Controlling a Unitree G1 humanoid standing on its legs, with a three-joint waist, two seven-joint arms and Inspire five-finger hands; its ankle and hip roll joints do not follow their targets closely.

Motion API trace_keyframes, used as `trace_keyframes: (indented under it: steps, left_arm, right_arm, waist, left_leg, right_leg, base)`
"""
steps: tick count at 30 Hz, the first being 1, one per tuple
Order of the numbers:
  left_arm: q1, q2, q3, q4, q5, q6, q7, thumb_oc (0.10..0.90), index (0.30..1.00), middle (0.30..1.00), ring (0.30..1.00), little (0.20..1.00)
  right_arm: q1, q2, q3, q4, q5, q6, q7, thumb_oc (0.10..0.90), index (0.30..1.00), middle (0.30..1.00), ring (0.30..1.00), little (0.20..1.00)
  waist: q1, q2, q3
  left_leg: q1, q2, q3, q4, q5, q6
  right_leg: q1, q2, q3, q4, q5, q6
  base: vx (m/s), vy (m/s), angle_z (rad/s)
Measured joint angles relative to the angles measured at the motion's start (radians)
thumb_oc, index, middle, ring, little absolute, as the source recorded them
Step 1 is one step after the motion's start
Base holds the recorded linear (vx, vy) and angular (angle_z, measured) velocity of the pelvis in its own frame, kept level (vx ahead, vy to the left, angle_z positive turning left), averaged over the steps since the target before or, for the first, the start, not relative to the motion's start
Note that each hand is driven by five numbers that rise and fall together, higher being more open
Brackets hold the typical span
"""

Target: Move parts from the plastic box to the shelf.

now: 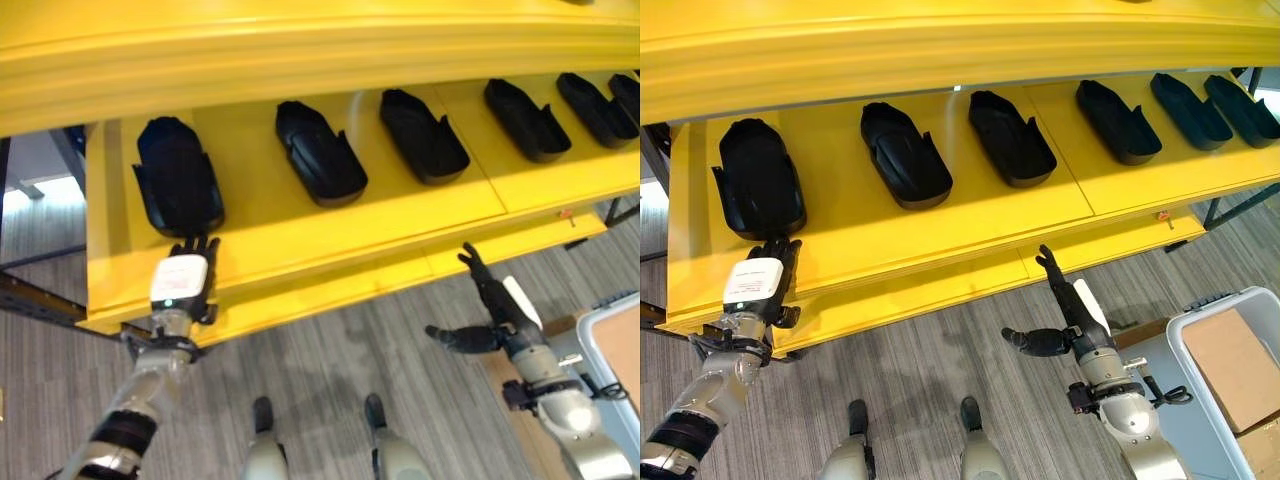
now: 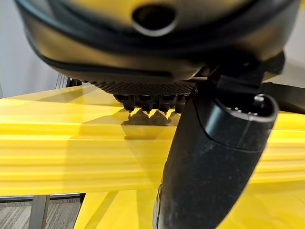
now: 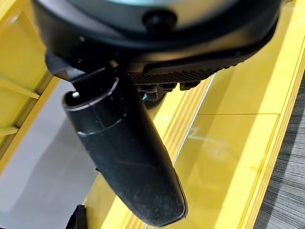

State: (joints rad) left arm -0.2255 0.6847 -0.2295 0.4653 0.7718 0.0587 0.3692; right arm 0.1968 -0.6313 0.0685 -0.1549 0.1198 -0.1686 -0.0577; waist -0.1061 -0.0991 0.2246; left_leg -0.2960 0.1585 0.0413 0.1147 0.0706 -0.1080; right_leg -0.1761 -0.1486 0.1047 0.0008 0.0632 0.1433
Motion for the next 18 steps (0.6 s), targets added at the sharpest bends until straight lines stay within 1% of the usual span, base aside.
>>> trace_keyframes:
  steps: [4,6,12,18]
  left_arm:
    - [0.017,0.0,0.004,-0.009,0.0,-0.005,0.014,0.9,1.0,1.0,1.0,1.0]
    - [0.052,-0.001,0.031,-0.035,0.0,-0.023,0.013,0.9,1.0,1.0,1.0,1.0]
    - [0.106,-0.001,0.049,-0.079,0.0,-0.04,0.01,0.9,1.0,1.0,1.0,1.0]
    - [0.164,-0.003,0.069,-0.137,-0.013,-0.061,-0.017,0.9,1.0,1.0,1.0,1.0]
  right_arm:
    - [-0.001,0.0,0.002,0.0,0.0,0.0,0.0,0.9,1.0,1.0,1.0,1.0]
    - [-0.005,0.0,0.008,0.0,0.0,-0.001,-0.001,0.9,1.0,1.0,1.0,1.0]
    - [-0.013,0.0,0.023,0.0,0.0,-0.001,-0.006,0.9,1.0,1.0,1.0,1.0]
    - [-0.051,-0.001,0.042,0.0,-0.001,0.0,-0.007,0.9,1.0,1.0,1.0,1.0]
  waist:
    - [0.001,0.0,0.0]
    - [0.0,0.0,0.0]
    - [0.004,0.002,-0.001]
    - [0.01,0.011,-0.006]
  left_leg:
    - [0.0,0.0,0.0,0.0,0.0,0.0]
    - [0.0,-0.001,-0.001,0.0,-0.001,0.001]
    - [0.001,-0.002,-0.002,0.0,-0.001,0.002]
    - [0.001,-0.003,-0.017,0.0,-0.001,0.002]
  right_leg:
    - [0.0,0.0,0.0,0.0,0.0,0.0]
    - [0.001,-0.001,-0.001,-0.002,0.0,0.0]
    - [0.005,-0.002,-0.004,-0.005,0.0,0.0]
    - [0.016,-0.002,-0.015,-0.014,0.0,0.0]
  base:
    - [0.0,0.0,0.0]
    - [0.0,0.0,0.0]
    - [0.0,0.0,0.0]
    - [0.0,0.0,0.04]
